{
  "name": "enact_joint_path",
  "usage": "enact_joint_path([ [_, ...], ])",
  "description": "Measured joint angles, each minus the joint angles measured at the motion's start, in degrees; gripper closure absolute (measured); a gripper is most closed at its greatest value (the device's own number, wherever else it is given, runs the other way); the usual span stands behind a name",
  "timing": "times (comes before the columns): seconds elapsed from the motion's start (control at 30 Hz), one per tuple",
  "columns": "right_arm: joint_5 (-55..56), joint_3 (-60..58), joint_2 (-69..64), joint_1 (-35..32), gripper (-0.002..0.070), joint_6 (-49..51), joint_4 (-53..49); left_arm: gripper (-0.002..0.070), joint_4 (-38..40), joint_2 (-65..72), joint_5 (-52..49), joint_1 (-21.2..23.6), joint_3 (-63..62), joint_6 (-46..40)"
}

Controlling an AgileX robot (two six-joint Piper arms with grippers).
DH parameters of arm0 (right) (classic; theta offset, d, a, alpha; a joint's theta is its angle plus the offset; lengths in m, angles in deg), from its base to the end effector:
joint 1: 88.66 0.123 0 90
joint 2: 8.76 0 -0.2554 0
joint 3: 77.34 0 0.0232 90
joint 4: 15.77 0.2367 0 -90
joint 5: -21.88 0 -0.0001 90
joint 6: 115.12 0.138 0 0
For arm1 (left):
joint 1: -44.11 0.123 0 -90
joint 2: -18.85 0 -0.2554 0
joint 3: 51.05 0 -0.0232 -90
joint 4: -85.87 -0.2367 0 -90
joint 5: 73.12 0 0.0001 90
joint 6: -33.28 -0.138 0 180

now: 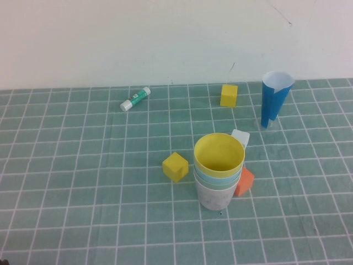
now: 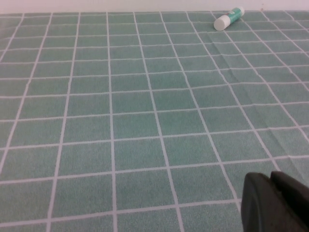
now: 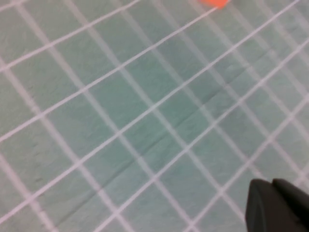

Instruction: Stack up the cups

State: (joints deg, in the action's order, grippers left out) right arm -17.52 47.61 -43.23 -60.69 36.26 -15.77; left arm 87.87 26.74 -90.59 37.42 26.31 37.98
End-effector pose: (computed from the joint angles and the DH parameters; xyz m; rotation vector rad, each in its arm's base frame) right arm 0.1177 0.0625 0.2060 -1.0666 1.9812 -0.0061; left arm 0.1146 -0.0149 0.1703 0.0088 1.7960 -0.1756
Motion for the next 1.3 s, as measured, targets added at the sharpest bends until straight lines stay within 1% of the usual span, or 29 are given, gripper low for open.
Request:
enact_joint_path([
  [0.2,0.9,-0.4,11.5,-12.5,0.0678,-0.7,-0.5,0.0677,0.1,0.0,0.0,0.0,0.0,-1.1],
  [0.27,4.4,-2.3,16.0,-17.3,0.0678,0.2,0.0,0.0677,0.1,0.0,0.0,0.0,0.0,-1.1],
  [0.37,12.9,-7.4,20.6,-23.4,0.0678,0.6,0.9,0.0677,0.1,0.0,-0.1,0.0,0.0,-1.2],
  [0.47,20.4,-13.6,24.3,-27.0,0.0678,0.7,1.0,0.0677,0.1,0.0,-0.1,0.0,0.0,-1.2],
  [0.57,25.2,-19.7,26.1,-28.5,0.0678,0.9,1.1,0.0677,0.1,0.0,-0.1,0.0,0.0,-1.3],
  [0.63,25.4,-22.1,26.3,-28.8,0.0678,0.9,1.1,0.0677,0.1,0.0,-0.1,0.0,0.0,-1.3],
  [0.73,20.3,-22.8,26.5,-28.9,0.0678,0.9,1.2,0.0677,0.1,0.0,-0.1,0.0,0.0,-1.3],
  [1.03,19.2,-22.6,26.6,-28.9,0.0678,1.8,1.4,0.0677,0.1,0.0,-0.1,0.0,0.0,-1.3],
  [1.13,19.2,-22.6,26.6,-28.9,0.0678,4.3,1.4,0.0677,0.1,0.0,-0.2,0.0,0.0,-1.3],
  [1.3,19.2,-22.6,26.6,-28.9,0.0678,11.9,0.0,0.0677,0.1,0.0,-0.2,0.0,0.0,-1.3],
])
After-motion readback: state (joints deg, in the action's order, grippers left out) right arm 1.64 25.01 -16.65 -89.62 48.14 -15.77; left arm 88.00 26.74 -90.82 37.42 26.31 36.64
